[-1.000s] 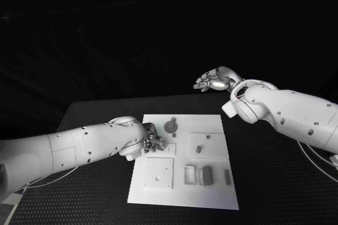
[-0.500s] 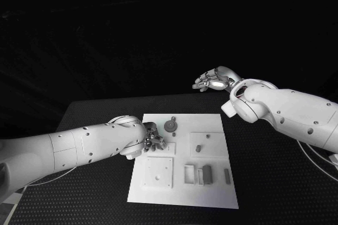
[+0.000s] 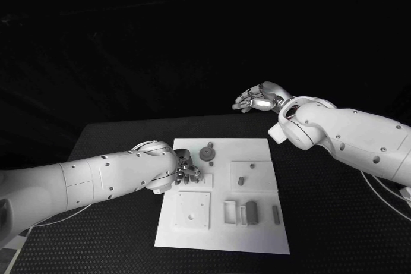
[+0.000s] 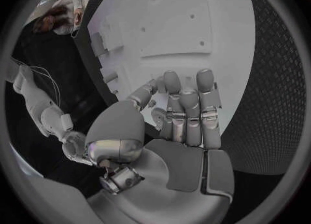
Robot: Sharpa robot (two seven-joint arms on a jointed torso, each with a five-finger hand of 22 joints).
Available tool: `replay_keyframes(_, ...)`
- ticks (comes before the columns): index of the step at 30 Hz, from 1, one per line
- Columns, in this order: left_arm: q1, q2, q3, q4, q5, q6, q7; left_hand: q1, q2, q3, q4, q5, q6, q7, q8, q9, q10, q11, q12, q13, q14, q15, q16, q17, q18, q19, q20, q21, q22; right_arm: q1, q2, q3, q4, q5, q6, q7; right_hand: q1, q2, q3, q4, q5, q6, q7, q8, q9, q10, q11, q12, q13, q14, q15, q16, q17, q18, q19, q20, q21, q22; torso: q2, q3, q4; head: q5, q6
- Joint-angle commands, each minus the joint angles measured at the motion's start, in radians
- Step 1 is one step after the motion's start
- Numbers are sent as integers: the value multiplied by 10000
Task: Assemble the parts on the task board
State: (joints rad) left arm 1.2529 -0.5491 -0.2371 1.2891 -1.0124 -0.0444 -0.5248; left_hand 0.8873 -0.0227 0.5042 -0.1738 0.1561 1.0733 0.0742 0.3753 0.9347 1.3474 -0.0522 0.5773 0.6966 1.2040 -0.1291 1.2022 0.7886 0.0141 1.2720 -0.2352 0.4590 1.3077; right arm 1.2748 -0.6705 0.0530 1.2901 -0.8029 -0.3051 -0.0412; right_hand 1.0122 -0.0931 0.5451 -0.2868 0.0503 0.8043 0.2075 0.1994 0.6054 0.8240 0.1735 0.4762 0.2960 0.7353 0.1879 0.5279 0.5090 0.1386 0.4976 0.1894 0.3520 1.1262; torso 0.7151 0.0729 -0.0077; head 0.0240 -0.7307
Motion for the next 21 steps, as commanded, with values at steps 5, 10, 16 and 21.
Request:
replay_keyframes(5,-24,30,-11,-24,-78,12,8,-265,-299,-115,440,-612,1250,-672,-95,5,-201,-193,82,-65,-538,-409,202,-243,38,102,-262,31,200,-6,11,7,2,26,160,33,7,80,-76,4,-26,-73,-20,25,-15,9,43,-38,-41,-109,9,-66,-17,-92,-96,1,-69,24,2,0,3,-8,17)
replay_keyframes(10,-24,28,-11,-26,-78,28,12,-386,-405,-166,615,-813,1256,-680,-106,18,-209,-202,113,-88,-565,-420,280,-344,40,94,-275,29,201,-23,27,6,-18,26,196,28,11,79,-80,3,-26,-75,-20,28,-20,8,43,-32,-63,-128,18,-78,-24,-97,-115,5,-77,34,3,1,8,-9,16)
replay_keyframes(16,-24,11,-11,-29,-78,47,-3,-421,-465,-184,679,-851,1255,-681,-111,25,-214,-206,128,-98,-577,-425,315,-389,40,90,-280,28,201,-28,18,6,-19,26,204,26,10,75,-89,3,-26,-80,-17,30,-26,4,46,-25,-91,-152,30,-93,-32,-104,-141,9,-87,48,7,0,3,-7,8)
replay_keyframes(21,-25,-3,-10,-49,-73,149,-1,-458,-584,-208,751,-892,1260,-686,-110,38,-218,-211,150,-106,-590,-431,363,-439,43,92,-289,33,204,-30,22,6,-10,27,212,20,11,74,-94,3,-26,-83,-17,32,-30,2,47,-20,-109,-167,37,-102,-37,-107,-157,12,-94,56,5,-2,7,-4,1)
